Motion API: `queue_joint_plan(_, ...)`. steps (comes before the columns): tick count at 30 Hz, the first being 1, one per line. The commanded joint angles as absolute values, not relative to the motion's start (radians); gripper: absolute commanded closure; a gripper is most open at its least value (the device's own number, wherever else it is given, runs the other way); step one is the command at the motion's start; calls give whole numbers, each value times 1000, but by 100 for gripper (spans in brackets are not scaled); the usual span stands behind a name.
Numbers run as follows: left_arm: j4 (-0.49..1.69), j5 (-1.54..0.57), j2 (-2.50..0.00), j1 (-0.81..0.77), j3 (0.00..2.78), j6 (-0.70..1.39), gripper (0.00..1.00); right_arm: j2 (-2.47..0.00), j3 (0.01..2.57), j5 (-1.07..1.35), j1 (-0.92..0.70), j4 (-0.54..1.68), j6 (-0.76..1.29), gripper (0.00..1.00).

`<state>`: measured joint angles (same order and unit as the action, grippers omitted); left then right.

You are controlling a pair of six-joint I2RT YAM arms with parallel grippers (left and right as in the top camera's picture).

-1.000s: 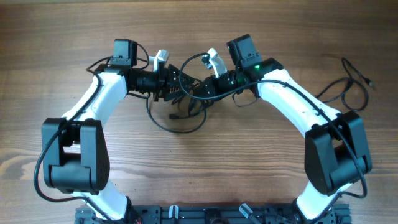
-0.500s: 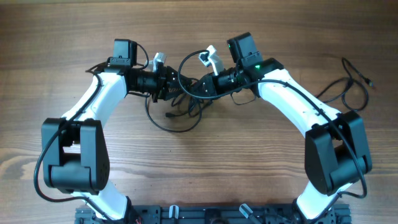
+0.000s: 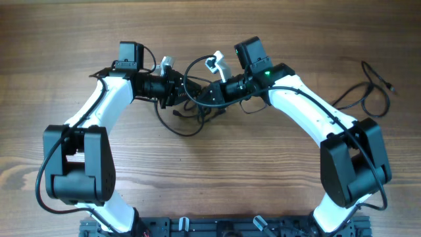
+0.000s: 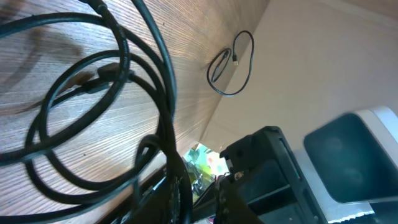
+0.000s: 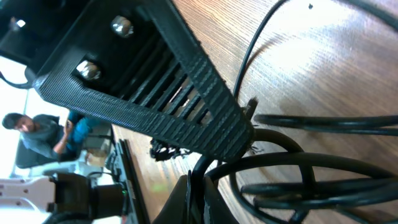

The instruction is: Untangle cables

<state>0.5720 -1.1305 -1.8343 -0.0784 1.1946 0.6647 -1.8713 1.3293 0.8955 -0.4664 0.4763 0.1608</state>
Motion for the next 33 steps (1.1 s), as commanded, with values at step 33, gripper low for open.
queue_joint_plan(33, 584, -825, -1829, -83, 1197, 606, 91, -1855, 1326, 601, -480, 490, 570, 76)
